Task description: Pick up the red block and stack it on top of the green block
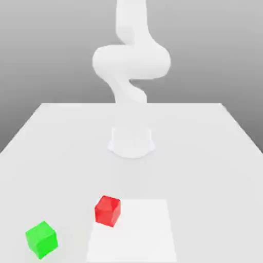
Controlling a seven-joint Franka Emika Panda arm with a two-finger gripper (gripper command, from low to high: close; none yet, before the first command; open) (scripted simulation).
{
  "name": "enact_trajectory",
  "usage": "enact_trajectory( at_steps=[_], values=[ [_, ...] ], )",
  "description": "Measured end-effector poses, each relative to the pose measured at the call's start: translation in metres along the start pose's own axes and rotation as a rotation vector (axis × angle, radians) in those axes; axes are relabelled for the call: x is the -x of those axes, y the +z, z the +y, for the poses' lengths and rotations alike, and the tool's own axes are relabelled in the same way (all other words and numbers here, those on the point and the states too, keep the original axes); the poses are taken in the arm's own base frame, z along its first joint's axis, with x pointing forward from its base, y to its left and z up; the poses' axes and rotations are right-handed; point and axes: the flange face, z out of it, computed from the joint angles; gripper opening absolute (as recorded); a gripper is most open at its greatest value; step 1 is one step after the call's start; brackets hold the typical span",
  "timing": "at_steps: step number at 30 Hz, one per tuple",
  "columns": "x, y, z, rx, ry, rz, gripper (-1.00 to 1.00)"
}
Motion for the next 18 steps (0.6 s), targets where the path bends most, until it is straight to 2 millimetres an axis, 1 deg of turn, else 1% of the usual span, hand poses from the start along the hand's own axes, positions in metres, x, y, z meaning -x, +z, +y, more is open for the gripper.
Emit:
enact_trajectory(
  at_steps=[2,5,7,10,12,14,16,18],
  values=[
    [0.004,0.054,0.015,0.063,0.033,-0.047,0.00],
    [0.017,0.126,0.044,0.155,0.080,-0.113,0.00],
    [0.030,0.170,0.068,0.216,0.112,-0.156,0.00],
    [0.055,0.228,0.109,0.310,0.161,-0.219,0.00],
    [0.076,0.261,0.141,0.375,0.195,-0.261,0.00],
    [0.099,0.289,0.173,0.438,0.227,-0.301,0.00],
    [0.124,0.311,0.206,0.502,0.259,-0.340,0.00],
    [0.148,0.328,0.240,0.566,0.295,-0.376,0.00]
  ],
)
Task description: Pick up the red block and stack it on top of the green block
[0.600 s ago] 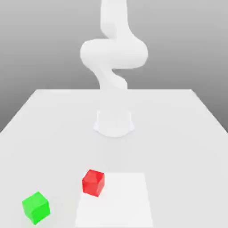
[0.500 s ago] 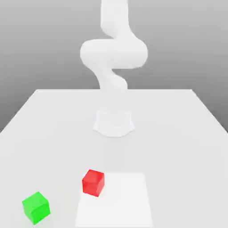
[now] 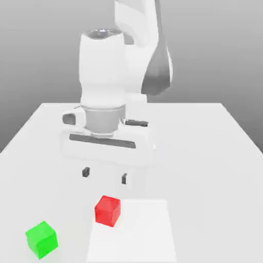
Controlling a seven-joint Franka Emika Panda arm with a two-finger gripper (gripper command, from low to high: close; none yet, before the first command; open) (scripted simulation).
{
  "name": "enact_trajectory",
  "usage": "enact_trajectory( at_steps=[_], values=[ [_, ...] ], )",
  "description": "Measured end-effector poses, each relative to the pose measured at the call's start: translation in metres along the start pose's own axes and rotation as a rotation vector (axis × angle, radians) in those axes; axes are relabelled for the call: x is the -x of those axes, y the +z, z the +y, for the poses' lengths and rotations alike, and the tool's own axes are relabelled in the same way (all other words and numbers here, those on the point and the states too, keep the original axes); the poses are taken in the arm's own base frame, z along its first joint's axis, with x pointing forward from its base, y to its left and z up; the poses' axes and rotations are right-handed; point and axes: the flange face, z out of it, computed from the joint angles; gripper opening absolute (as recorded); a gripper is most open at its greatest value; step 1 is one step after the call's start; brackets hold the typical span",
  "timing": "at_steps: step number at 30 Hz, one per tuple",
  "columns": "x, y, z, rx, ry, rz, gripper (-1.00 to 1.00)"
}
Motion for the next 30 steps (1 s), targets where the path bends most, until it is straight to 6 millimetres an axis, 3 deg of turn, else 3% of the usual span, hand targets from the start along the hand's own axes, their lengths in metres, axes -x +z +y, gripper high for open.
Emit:
enact_trajectory(
  at_steps=[7,8,14,22,30],
  values=[
    [0.007,0.077,0.013,0.036,0.014,-0.021,0.00],
    [0.007,0.084,0.014,0.036,0.014,-0.021,-1.00],
    [0.008,0.087,0.015,0.036,0.014,-0.020,-1.00],
    [0.001,0.026,0.011,0.036,0.031,-0.020,-1.00],
    [-0.117,-0.002,0.000,0.039,0.389,-0.014,-1.00]
  ],
)
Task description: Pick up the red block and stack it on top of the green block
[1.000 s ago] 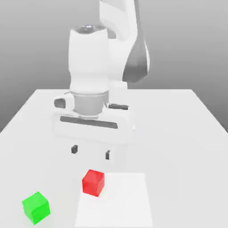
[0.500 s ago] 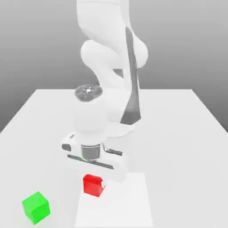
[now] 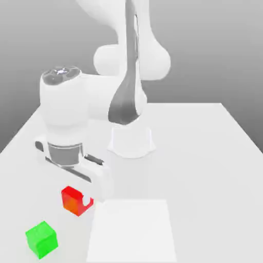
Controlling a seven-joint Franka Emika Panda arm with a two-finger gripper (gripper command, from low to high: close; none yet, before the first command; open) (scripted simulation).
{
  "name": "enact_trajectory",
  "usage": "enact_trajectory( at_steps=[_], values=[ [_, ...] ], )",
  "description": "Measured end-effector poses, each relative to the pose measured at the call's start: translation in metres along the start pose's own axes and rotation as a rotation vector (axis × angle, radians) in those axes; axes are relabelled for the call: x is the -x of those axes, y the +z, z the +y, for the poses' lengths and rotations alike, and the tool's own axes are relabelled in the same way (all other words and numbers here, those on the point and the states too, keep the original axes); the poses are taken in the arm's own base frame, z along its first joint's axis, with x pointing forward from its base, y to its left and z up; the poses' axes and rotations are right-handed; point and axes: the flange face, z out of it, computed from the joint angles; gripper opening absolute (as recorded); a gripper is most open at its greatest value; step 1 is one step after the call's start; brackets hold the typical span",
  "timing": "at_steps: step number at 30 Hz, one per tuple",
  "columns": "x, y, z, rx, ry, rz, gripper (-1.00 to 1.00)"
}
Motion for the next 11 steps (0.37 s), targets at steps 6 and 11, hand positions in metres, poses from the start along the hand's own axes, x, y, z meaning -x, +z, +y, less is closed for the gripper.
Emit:
enact_trajectory(
  at_steps=[6,11],
  values=[
    [-0.043,0.033,-0.016,0.000,0.130,0.000,-1.00],
    [-0.043,0.046,-0.015,0.000,0.132,0.000,1.00]
  ],
)
